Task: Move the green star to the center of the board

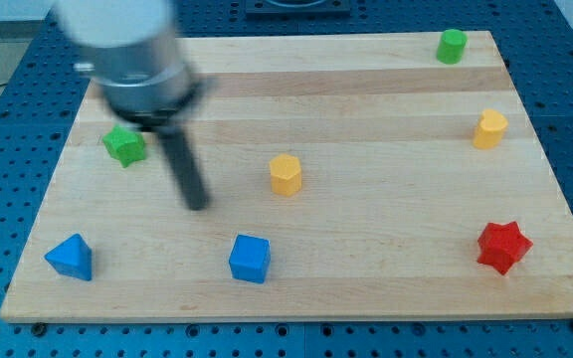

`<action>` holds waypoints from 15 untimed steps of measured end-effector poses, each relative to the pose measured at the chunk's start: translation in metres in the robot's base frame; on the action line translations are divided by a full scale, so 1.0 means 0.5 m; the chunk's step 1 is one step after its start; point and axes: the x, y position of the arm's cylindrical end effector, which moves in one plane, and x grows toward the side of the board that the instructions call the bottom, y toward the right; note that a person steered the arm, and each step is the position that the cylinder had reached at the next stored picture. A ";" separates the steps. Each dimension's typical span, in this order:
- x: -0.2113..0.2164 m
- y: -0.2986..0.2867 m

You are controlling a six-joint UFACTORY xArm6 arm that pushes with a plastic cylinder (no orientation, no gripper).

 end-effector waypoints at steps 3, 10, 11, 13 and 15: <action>-0.066 0.104; -0.233 -0.332; -0.233 -0.115; -0.235 -0.018; -0.383 0.426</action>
